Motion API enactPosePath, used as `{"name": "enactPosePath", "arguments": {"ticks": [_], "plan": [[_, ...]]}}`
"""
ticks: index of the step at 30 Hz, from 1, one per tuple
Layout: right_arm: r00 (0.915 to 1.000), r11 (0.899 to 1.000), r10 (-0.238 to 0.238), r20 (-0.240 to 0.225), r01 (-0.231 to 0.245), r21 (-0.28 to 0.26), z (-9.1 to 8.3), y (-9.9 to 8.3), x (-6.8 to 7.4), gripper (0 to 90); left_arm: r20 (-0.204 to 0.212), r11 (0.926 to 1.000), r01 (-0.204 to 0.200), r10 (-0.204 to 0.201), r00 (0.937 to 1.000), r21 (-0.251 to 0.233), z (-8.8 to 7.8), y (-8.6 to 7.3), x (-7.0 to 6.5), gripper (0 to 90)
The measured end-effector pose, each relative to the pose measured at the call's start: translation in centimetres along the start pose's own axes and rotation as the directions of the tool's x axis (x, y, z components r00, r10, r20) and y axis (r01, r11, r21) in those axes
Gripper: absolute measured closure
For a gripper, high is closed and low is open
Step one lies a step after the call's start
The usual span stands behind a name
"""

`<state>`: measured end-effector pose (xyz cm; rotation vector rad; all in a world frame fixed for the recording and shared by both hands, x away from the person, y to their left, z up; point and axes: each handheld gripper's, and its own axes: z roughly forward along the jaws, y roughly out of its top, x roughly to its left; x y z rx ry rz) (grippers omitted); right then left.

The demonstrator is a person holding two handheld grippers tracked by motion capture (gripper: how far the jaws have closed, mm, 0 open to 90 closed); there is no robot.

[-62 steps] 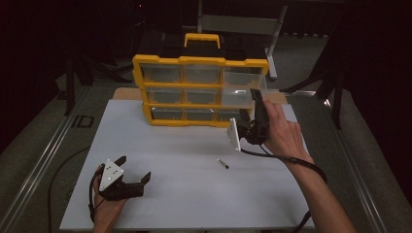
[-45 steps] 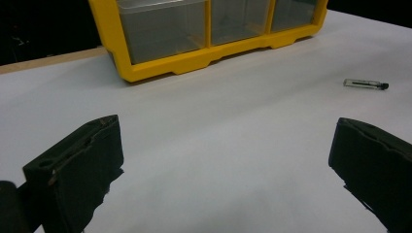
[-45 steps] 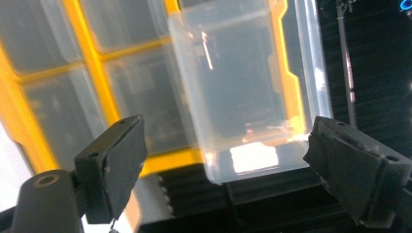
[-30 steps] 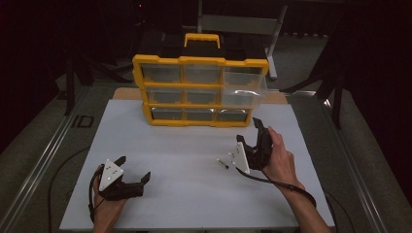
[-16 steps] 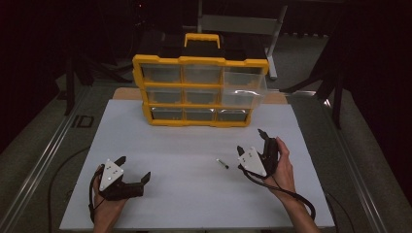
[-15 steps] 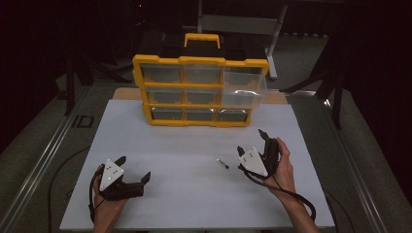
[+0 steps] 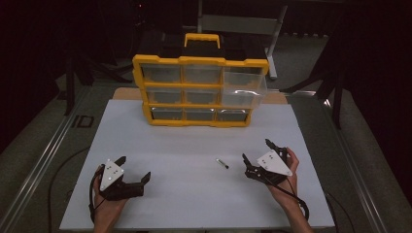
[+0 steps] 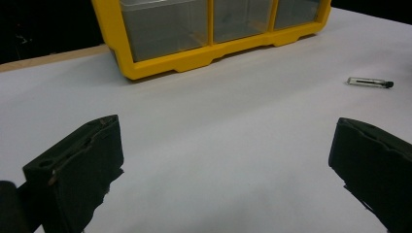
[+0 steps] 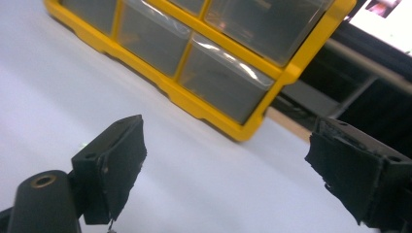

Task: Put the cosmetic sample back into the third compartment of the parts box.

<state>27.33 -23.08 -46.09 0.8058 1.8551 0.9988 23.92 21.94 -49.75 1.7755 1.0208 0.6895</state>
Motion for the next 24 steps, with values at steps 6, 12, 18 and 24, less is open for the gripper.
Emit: {"name": "enactPosePath", "arguments": {"ticks": [6, 12, 18, 24], "plan": [[0.9916, 0.992, 0.112, -0.064, -0.116, -0.049, -0.5, -1.1, -0.7, 13.0, 0.004, 1.0, -0.001, 0.002, 1.0, -0.008, -0.1, 0.1, -0.1, 0.2], [0.9658, 0.966, 0.232, -0.116, -0.243, -0.09, -1.1, -2.6, -1.8, 13.3, 0.004, 1.0, -0.004, 0.004, 1.0, -0.003, 0.0, 0.1, -0.2, 0.2], [0.9471, 0.947, 0.296, -0.125, -0.308, -0.089, -1.5, -4.0, -2.6, 13.5, -0.007, 1.0, 0.009, -0.009, 0.9999, -0.004, -0.2, 0.1, 0.1, 0.2], [0.9514, 0.953, 0.286, -0.115, -0.295, -0.075, -1.5, -4.7, -2.9, 13.7, 0.013, 0.9995, 0.03, -0.03, 0.9995, 0.011, 0.1, 0.4, 0.7, 0.2]]}}
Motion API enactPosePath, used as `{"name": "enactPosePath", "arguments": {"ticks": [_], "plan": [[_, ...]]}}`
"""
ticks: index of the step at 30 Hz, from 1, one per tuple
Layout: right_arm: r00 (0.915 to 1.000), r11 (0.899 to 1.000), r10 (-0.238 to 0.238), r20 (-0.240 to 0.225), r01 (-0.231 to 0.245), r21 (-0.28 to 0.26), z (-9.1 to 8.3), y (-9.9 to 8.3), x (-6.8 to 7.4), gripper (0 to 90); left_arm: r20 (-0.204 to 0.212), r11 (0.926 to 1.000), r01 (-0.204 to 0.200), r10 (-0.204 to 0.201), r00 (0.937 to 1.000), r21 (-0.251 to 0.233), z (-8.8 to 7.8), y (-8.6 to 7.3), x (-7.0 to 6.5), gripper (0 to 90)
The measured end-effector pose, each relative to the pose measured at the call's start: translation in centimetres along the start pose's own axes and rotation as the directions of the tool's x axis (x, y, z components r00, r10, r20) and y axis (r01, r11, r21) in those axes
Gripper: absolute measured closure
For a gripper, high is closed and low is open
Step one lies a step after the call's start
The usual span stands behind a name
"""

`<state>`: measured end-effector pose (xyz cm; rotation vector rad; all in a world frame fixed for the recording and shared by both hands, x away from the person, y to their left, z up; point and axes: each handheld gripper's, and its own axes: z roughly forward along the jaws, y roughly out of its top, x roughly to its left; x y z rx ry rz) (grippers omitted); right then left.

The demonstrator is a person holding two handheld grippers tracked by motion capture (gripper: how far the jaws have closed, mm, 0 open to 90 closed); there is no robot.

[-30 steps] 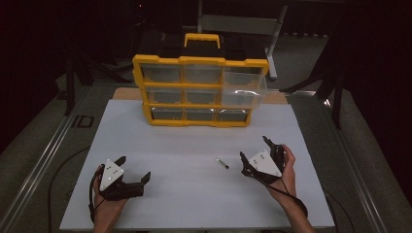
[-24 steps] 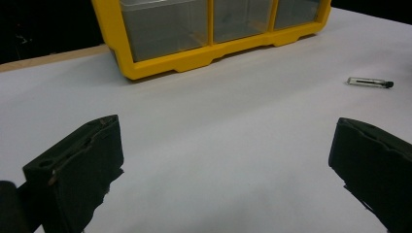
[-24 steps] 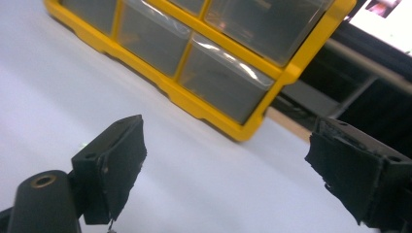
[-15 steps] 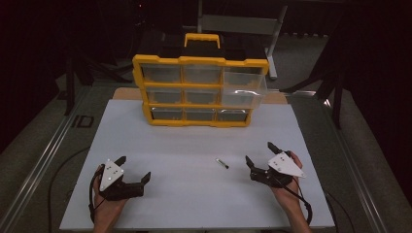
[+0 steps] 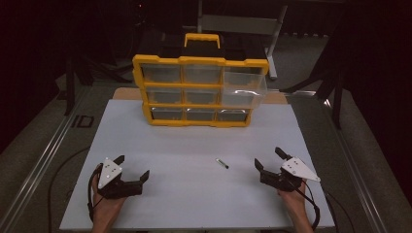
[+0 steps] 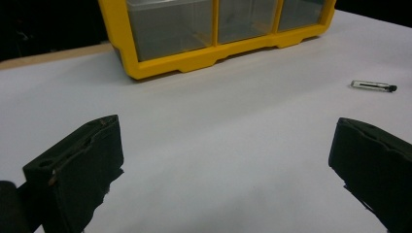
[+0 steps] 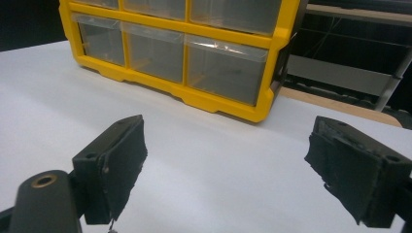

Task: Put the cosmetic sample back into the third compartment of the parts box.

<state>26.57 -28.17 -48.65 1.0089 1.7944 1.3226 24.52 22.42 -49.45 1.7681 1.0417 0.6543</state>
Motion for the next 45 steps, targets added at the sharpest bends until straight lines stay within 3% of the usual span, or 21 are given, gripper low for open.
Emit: {"name": "enactPosePath", "arguments": {"ticks": [3, 7, 12, 18, 27, 40, 45], "plan": [[1.0, 1.0, 0.001, -0.007, -0.001, 0.012, 0.0, -0.2, -0.3, 13.9, 0.023, 1.0, 0.007, -0.007, 0.9997, -0.004, 0.0, 0.9, -0.1, 0.2], [0.9998, 1.0, 0.015, -0.016, -0.015, 0.007, -0.4, -0.5, -0.4, 13.8, 0.065, 0.9997, -0.024, 0.024, 0.9976, -0.002, 0.3, 2.4, -0.5, 0.2], [0.9996, 1.0, 0.025, -0.01, -0.025, 0.007, -1.1, -0.7, -0.4, 13.8, 0.113, 0.9993, -0.037, 0.036, 0.993, 0.011, 0.9, 4.0, -0.8, 0.2], [0.9997, 1.0, 0.019, -0.016, -0.019, 0.013, -1.1, -0.8, -0.3, 13.7, 0.138, 0.9959, -0.089, 0.086, 0.9866, 0.016, 1.5, 5.7, -1.4, 0.2], [0.9996, 1.0, 0.008, -0.026, -0.008, 0.023, -0.9, -0.8, -0.1, 13.8, 0.174, 0.9912, -0.132, 0.128, 0.9763, 0.01, 2.8, 7.6, -2.0, 0.2], [0.9995, 1.0, 0.016, -0.028, -0.016, 0.017, -1.0, -0.7, -0.2, 13.6, 0.238, 0.9799, -0.199, 0.193, 0.9519, 0.003, 4.9, 9.8, -3.4, 0.2], [0.9995, 1.0, 0.017, -0.028, -0.017, 0.013, -1.0, -0.7, -0.2, 13.6, 0.263, 0.9722, -0.234, 0.225, 0.9381, 0.002, 5.6, 10.8, -4.1, 0.2]]}}
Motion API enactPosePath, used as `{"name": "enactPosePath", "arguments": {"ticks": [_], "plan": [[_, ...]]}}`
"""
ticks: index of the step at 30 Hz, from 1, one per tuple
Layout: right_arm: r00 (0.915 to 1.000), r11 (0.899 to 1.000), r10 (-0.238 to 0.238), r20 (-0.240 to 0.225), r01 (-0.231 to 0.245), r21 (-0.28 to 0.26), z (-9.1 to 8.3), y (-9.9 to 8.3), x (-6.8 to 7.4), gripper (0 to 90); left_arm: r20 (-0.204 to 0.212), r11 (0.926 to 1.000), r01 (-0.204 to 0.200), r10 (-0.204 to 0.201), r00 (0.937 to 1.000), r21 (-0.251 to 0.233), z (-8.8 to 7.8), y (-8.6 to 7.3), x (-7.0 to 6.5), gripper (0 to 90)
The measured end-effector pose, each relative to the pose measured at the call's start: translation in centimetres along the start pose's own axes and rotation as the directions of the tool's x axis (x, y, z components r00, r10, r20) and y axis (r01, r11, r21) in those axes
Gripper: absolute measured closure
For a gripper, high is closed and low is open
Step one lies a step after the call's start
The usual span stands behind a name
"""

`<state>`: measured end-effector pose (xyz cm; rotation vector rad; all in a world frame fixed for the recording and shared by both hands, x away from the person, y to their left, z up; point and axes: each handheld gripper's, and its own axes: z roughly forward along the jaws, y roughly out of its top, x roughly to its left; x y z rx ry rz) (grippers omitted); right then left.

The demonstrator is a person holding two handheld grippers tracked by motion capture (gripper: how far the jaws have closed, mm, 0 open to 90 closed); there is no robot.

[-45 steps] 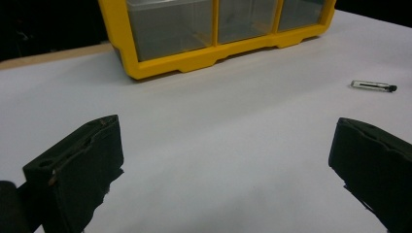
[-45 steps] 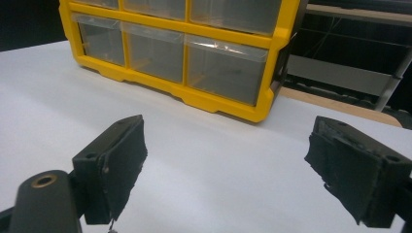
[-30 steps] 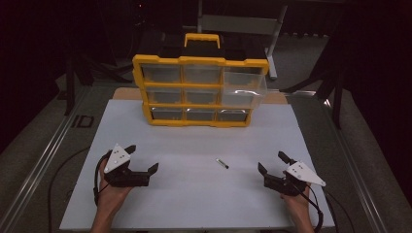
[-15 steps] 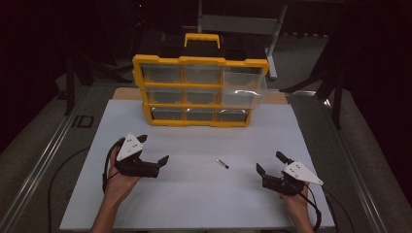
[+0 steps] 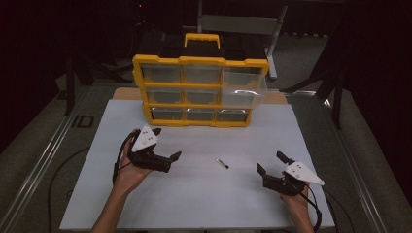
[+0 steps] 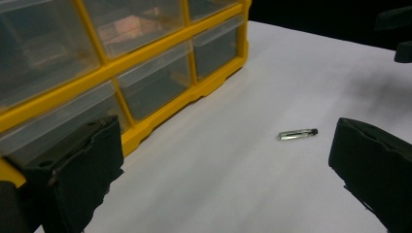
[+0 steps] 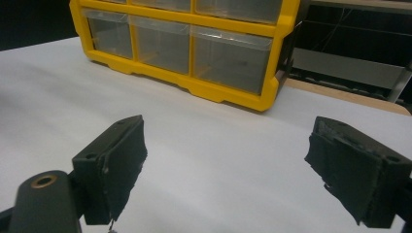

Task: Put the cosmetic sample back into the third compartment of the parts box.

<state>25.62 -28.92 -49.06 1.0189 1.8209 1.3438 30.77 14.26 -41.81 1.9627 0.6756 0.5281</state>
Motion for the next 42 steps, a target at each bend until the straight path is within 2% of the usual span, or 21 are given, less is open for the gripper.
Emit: {"name": "enactPosePath", "arguments": {"ticks": [1, 3, 11, 16, 19, 22, 27, 29, 38, 42], "plan": [[1.0, 1.0, 0.0, 0.0, 0.0, 0.0, 0.0, 0.0, 0.0, 13.6, 0.0, 1.0, 0.0, 0.0, 1.0, 0.0, 0.0, 0.0, 0.0, 0.2], [1.0, 1.0, 0.0, 0.002, 0.0, -0.001, 0.0, 0.0, -0.1, 13.6, 0.012, 0.9996, -0.028, 0.028, 0.9995, 0.007, 0.6, 0.9, -0.1, 0.2], [1.0, 1.0, 0.004, 0.002, -0.004, -0.002, -0.1, 0.0, -0.1, 13.6, 0.034, 0.998, -0.062, 0.061, 0.9975, 0.011, 1.5, 2.1, -0.3, 0.2], [1.0, 1.0, 0.009, 0.003, -0.009, -0.004, -0.1, 0.0, -0.1, 13.6, 0.056, 0.9952, -0.094, 0.092, 0.9942, 0.029, 2.6, 2.9, -0.6, 0.1], [1.0, 1.0, 0.008, 0.005, -0.008, -0.004, -0.1, 0.0, -0.1, 13.6, 0.062, 0.9948, -0.097, 0.094, 0.9936, 0.032, 3.0, 3.1, -0.7, 0.1], [0.9999, 1.0, 0.013, 0.004, -0.013, -0.004, -0.1, 0.0, -0.2, 13.6, 0.074, 0.9915, -0.119, 0.115, 0.9906, 0.053, 3.8, 3.4, -0.9, 0.1], [0.9999, 1.0, 0.011, 0.002, -0.011, -0.002, -0.1, 0.0, -0.2, 13.6, 0.094, 0.9897, -0.127, 0.12, 0.9883, 0.067, 4.6, 3.6, -1.1, 0.1], [1.0, 1.0, 0.01, 0.0, -0.01, -0.001, -0.1, 0.0, -0.2, 13.6, 0.116, 0.9867, -0.14, 0.13, 0.9848, 0.084, 5.2, 3.7, -1.1, 0.1], [0.9999, 1.0, 0.011, 0.003, -0.011, 0.003, 0.1, -0.1, -0.3, 13.6, 0.148, 0.9814, -0.156, 0.139, 0.9792, 0.112, 6.3, 4.2, -1.2, 0.1], [0.9999, 1.0, 0.014, 0.003, -0.014, 0.004, 0.1, -0.1, -0.3, 13.6, 0.162, 0.9753, -0.172, 0.149, 0.9754, 0.138, 7.1, 4.3, -1.2, 0.2]]}}
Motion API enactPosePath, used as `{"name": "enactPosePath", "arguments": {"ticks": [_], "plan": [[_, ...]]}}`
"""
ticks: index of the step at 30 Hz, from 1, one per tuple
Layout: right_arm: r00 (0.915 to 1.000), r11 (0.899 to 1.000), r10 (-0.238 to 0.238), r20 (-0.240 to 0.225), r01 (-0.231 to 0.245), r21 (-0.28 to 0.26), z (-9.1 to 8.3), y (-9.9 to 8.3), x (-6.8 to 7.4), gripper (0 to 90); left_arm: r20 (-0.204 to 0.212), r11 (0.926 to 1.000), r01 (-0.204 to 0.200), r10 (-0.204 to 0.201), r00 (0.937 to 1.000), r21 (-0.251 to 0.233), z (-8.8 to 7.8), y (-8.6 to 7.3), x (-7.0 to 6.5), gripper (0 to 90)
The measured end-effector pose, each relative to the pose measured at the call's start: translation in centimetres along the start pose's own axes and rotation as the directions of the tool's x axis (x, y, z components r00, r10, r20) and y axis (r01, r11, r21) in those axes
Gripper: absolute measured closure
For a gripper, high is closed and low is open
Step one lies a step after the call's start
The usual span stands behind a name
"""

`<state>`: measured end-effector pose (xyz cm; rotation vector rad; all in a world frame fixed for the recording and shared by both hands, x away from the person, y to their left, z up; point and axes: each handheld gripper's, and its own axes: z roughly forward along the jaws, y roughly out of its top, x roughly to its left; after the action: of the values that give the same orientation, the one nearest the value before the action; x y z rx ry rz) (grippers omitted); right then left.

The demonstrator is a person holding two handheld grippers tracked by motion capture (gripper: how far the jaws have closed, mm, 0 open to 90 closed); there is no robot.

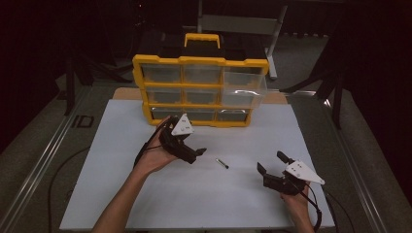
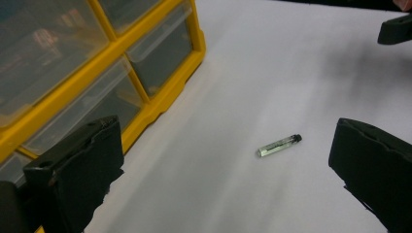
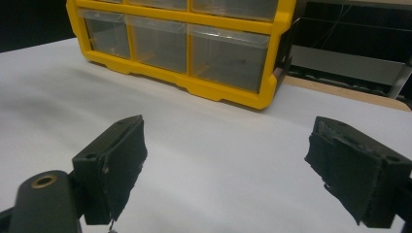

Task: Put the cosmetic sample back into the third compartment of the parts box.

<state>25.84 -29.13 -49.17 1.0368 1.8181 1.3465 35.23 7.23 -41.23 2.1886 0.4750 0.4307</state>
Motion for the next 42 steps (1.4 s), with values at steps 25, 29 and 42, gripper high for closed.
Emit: {"name": "enactPosePath", "arguments": {"ticks": [25, 29, 42], "plan": [[0.9999, 1.0, -0.007, 0.01, 0.007, 0.011, 0.1, -0.1, -0.2, 13.6, 0.095, 0.9861, -0.028, 0.012, 0.9954, 0.164, 3.8, 0.6, 0.3, 1.6], [0.9999, 1.0, -0.011, 0.008, 0.011, 0.01, 0.1, -0.1, -0.2, 13.7, 0.097, 0.98, -0.041, 0.023, 0.995, 0.195, 4.9, 0.8, 0.2, 2.1], [0.9999, 1.0, -0.009, 0.012, 0.009, 0.02, 0.1, -0.1, -0.4, 13.7, 0.172, 0.9591, -0.088, 0.042, 0.9841, 0.269, 7.7, 0.5, -0.3, 3.3]]}}
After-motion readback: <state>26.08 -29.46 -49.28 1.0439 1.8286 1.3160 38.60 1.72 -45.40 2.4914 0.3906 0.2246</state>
